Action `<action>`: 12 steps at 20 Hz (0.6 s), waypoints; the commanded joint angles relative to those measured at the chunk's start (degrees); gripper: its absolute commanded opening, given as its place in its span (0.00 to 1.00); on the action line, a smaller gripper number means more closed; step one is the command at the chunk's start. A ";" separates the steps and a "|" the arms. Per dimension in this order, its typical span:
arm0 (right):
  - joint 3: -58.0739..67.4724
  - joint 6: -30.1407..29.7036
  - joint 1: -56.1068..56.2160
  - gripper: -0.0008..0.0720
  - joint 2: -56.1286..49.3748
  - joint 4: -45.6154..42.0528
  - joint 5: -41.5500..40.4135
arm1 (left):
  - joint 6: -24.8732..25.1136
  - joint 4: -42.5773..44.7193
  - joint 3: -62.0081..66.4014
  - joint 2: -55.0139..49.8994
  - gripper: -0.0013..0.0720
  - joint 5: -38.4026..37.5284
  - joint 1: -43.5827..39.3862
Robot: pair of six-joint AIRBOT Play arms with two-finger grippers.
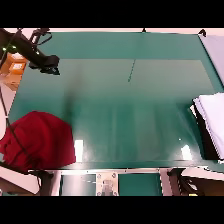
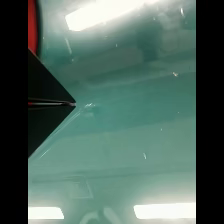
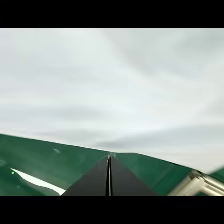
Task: Fold the shirts.
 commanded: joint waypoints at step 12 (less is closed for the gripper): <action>-49.00 -9.16 39.54 0.03 37.83 12.26 -24.94 | -5.70 -1.46 -68.15 50.12 0.05 13.75 -1.25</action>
